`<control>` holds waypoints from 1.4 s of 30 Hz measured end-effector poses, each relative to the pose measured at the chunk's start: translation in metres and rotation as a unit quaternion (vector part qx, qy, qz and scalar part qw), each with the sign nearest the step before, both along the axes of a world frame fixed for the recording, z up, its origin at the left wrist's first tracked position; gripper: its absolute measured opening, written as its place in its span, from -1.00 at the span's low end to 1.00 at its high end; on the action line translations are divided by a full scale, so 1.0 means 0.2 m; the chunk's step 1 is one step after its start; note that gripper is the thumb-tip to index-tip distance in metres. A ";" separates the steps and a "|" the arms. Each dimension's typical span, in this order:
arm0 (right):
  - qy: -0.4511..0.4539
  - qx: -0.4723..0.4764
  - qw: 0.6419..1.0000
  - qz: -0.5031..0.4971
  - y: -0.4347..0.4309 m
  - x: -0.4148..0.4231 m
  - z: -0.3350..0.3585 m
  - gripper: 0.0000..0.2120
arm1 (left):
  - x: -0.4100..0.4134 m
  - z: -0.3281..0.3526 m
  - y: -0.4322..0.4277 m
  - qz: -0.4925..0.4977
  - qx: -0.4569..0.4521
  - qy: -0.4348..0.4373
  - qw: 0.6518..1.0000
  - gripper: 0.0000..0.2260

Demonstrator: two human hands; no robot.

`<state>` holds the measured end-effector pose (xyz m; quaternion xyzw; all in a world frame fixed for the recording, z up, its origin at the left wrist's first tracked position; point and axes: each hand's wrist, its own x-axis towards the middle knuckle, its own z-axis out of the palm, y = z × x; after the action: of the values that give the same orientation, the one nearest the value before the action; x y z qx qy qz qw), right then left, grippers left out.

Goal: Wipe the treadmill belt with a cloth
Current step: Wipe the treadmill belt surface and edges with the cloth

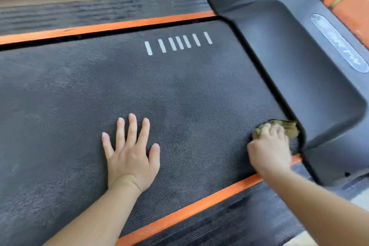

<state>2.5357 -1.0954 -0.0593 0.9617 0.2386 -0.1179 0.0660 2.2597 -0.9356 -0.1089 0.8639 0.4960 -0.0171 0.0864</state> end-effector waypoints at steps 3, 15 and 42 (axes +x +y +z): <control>0.049 0.122 0.975 0.180 0.16 -0.40 -0.10 -0.47 | 0.00 0.00 0.00 -0.003 -0.001 -0.003 1.000 -0.36; 0.042 0.022 0.975 0.216 0.41 -0.32 -0.01 -0.39 | 0.01 0.21 0.39 -0.053 -0.003 0.040 0.998 -0.35; 0.029 0.107 0.931 0.349 0.85 -0.25 -0.16 -0.41 | 0.01 0.04 0.42 -0.015 -0.008 0.011 1.000 -0.36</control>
<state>2.4857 -0.9256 -0.0908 0.8153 0.5722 -0.0887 -0.0072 2.2612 -0.8517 -0.1013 0.8703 0.4836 -0.0318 0.0878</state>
